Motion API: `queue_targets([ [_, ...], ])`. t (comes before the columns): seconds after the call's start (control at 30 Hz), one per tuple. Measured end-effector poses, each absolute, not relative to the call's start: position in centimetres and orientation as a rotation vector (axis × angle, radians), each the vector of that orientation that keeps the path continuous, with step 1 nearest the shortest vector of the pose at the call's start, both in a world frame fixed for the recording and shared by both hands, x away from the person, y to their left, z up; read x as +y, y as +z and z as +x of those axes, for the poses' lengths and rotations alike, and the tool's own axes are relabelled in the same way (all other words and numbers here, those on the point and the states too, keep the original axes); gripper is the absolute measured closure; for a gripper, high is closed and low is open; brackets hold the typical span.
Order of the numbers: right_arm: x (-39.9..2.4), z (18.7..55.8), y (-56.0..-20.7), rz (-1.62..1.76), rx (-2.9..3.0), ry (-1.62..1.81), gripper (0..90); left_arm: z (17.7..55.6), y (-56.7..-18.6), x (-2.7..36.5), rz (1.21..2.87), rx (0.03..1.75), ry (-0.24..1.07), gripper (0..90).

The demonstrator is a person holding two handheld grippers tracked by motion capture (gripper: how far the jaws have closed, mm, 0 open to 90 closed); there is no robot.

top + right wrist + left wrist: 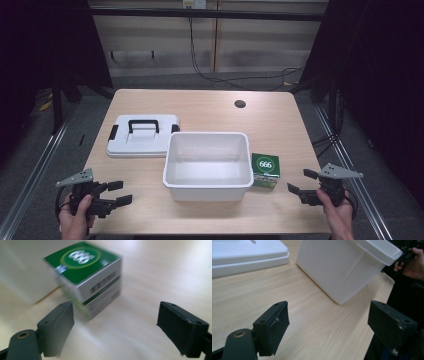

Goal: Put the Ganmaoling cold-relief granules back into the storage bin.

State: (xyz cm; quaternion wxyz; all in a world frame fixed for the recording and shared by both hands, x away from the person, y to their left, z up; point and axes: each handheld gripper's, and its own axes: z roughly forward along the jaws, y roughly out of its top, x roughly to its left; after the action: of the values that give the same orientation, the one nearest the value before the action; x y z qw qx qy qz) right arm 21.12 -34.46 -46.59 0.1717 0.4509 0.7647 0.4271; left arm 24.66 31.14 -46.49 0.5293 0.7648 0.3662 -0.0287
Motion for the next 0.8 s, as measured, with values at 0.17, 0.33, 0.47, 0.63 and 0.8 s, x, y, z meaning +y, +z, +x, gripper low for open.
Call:
queue_targets([
  [0.17,-34.3,21.0,-46.4,1.259,2.177,1.217,13.3,24.8,-46.6,31.2,1.835,0.892,-0.061,16.7],
  [0.33,-34.4,21.2,-46.6,1.267,2.219,1.22,13.3,24.7,-46.6,31.4,1.826,0.904,-0.055,16.7],
  [0.47,-34.4,21.2,-46.6,1.254,2.224,1.229,13.3,24.7,-46.6,31.3,1.824,0.902,-0.058,16.7],
  [0.63,-34.0,21.0,-46.4,1.207,2.259,1.22,13.3,24.5,-46.4,31.4,1.819,0.888,-0.057,16.7],
  [0.8,-34.2,21.1,-45.3,1.235,2.284,1.231,13.3,24.6,-46.5,31.3,1.827,0.889,-0.057,16.7],
])
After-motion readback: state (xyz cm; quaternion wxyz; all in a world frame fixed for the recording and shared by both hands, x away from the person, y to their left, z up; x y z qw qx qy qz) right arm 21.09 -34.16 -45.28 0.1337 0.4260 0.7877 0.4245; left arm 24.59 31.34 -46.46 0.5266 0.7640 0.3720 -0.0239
